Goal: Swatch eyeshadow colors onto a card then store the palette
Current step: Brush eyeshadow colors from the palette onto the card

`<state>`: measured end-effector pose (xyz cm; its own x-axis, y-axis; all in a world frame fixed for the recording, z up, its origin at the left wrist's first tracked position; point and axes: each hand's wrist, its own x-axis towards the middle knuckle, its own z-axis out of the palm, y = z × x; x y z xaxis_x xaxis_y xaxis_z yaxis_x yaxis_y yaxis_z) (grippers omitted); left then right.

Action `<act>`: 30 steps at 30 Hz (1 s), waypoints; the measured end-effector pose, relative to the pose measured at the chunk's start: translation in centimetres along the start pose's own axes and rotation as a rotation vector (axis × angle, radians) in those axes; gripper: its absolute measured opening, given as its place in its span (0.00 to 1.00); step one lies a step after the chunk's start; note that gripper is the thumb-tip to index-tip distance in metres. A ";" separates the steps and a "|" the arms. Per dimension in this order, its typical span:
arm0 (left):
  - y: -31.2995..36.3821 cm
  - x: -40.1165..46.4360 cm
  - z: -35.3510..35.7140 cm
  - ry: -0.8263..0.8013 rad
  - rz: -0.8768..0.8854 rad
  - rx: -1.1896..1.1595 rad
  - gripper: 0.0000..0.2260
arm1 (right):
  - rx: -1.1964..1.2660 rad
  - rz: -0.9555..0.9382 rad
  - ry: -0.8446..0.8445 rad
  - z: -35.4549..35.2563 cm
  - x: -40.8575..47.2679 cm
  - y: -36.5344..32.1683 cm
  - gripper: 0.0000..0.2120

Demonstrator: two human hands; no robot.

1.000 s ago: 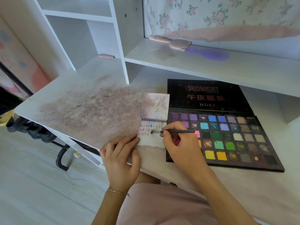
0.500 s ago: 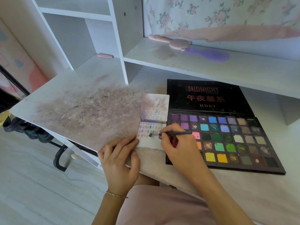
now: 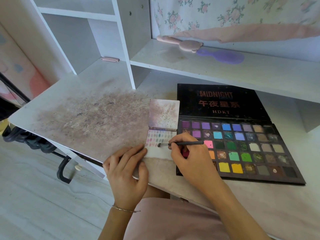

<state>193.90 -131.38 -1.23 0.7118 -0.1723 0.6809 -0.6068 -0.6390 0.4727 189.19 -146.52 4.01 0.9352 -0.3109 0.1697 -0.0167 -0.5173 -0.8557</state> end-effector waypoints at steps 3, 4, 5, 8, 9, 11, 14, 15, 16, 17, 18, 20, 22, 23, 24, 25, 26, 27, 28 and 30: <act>0.0 0.0 0.0 0.002 0.000 -0.002 0.13 | -0.003 -0.004 0.002 0.0 0.0 0.0 0.03; 0.0 0.0 0.0 0.004 -0.002 -0.003 0.13 | 0.000 -0.006 -0.004 0.0 0.0 0.1 0.03; 0.0 0.0 0.0 0.005 -0.004 -0.003 0.13 | 0.003 -0.007 -0.010 0.0 0.0 0.1 0.03; 0.0 0.0 0.0 0.004 -0.006 0.004 0.13 | 0.011 -0.019 -0.006 0.1 0.0 0.2 0.05; 0.0 -0.1 0.0 0.003 -0.005 0.004 0.13 | 0.022 -0.031 0.013 0.0 0.0 0.1 0.06; 0.0 0.0 -0.1 -0.001 -0.008 -0.001 0.13 | 0.068 -0.055 0.076 -0.1 0.0 -0.1 0.12; 0.3 0.0 -0.3 -0.019 -0.019 -0.002 0.13 | 0.151 -0.099 0.189 -0.3 -0.1 -0.3 0.14; 0.5 0.1 -0.3 -0.027 -0.029 0.004 0.13 | 0.181 -0.104 0.215 -0.3 -0.1 -0.4 0.13; 0.7 0.1 -0.4 -0.037 -0.045 0.012 0.13 | 0.208 -0.104 0.235 -0.3 -0.1 -0.3 0.12; 0.9 0.2 -0.5 -0.049 -0.066 0.022 0.13 | 0.230 -0.106 0.254 -0.3 -0.1 -0.3 0.11; 1.1 0.3 -0.6 -0.063 -0.089 0.035 0.13 | 0.242 -0.112 0.273 -0.3 -0.2 -0.3 0.11; 1.5 0.5 -0.8 -0.099 -0.138 0.068 0.14 | 0.252 -0.138 0.305 -0.5 -0.4 -0.4 0.11; 1.9 0.9 -0.9 -0.139 -0.180 0.098 0.15 | 0.258 -0.160 0.321 -0.9 -0.7 -0.4 0.12; 2.1 1.0 -1.0 -0.156 -0.197 0.112 0.16 | 0.253 -0.161 0.329 -1.2 -0.9 -0.4 0.12; 2.3 1.1 -1.0 -0.169 -0.213 0.123 0.17 | 0.243 -0.153 0.335 -1.4 -1.1 -0.3 0.12; 2.4 1.2 -1.0 -0.178 -0.229 0.133 0.18 | 0.239 -0.139 0.342 -1.8 -1.4 -0.2 0.12; 2.6 1.2 -0.9 -0.184 -0.243 0.139 0.19 | 0.244 -0.126 0.351 -2.1 -1.8 -0.1 0.12; 2.8 1.2 -0.8 -0.187 -0.255 0.144 0.19 | 0.251 -0.117 0.364 -2.6 -2.1 0.1 0.11; 2.9 1.2 -0.8 -0.188 -0.265 0.149 0.18 | 0.254 -0.107 0.377 -3.0 -2.5 0.3 0.11; 2.9 1.2 -0.6 -0.194 -0.277 0.161 0.16 | 0.234 -0.078 0.411 -4.2 -3.3 0.7 0.10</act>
<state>192.80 -132.99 1.25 0.9042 -0.1054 0.4139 -0.3298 -0.7882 0.5196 184.66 -149.19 4.87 0.7127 -0.5919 0.3765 0.1719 -0.3731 -0.9117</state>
